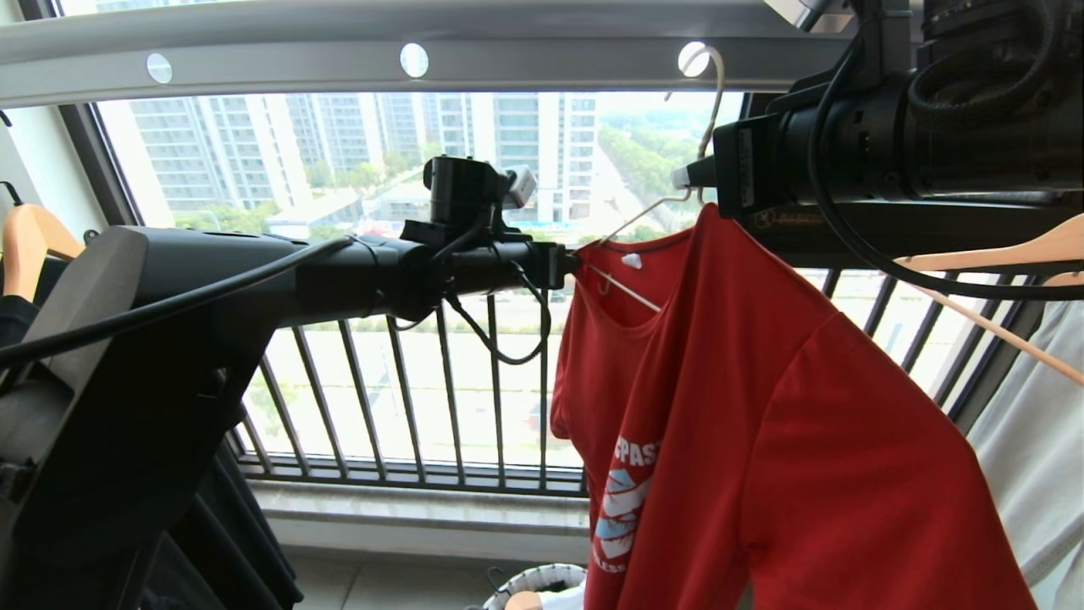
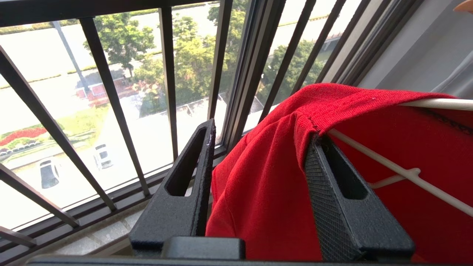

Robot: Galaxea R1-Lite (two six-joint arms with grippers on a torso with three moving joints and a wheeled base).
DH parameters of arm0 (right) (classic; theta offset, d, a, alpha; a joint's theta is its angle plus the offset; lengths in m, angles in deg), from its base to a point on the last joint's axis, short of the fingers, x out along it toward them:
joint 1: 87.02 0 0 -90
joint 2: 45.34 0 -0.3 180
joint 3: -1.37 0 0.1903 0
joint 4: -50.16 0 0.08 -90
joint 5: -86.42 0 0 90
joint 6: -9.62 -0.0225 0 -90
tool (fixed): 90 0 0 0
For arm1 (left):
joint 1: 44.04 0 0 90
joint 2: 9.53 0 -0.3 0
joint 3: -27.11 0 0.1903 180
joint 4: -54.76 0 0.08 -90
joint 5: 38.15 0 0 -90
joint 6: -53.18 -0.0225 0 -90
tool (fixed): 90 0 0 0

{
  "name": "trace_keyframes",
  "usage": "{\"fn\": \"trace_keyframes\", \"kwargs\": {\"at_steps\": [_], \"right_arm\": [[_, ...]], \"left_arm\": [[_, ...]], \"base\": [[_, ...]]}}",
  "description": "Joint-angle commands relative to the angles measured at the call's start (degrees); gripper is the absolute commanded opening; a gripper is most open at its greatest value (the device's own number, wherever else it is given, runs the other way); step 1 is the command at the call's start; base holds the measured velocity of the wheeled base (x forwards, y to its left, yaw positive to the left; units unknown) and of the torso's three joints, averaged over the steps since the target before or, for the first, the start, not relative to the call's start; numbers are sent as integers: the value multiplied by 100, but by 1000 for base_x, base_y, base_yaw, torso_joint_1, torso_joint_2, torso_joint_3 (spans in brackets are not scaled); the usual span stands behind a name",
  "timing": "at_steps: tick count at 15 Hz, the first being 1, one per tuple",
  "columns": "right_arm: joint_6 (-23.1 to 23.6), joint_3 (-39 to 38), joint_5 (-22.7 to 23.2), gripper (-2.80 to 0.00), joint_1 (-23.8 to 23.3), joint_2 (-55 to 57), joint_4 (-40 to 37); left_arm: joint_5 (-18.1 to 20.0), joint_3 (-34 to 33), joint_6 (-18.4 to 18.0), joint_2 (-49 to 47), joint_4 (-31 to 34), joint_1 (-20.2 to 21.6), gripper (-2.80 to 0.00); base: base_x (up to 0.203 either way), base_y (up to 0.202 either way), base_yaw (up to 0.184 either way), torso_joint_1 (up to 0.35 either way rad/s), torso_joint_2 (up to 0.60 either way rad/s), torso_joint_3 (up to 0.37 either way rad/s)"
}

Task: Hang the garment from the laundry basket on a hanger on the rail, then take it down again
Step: Take the clothes off the clothes rack

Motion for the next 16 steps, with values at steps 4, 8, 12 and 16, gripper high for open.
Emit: {"fn": "trace_keyframes", "kwargs": {"at_steps": [4, 8, 12, 16], "right_arm": [[3, -15, -5, -280, -2, 9, -9], [3, -34, -5, -280, 6, 45, -9], [3, -34, -5, -280, -2, 157, 7], [3, -25, -5, -280, -2, 201, 35]], "left_arm": [[8, -1, 18, 60, -6, 1, -280], [26, -31, 182, 405, -4, -125, -280], [-236, -207, 256, 842, -2, -514, -280], [-600, -411, 230, 1047, -6, -868, -280]], "base": [[0, 0, 0, 0, 0, 0], [0, 0, 0, 0, 0, 0], [0, 0, 0, 0, 0, 0], [0, 0, 0, 0, 0, 0]]}}
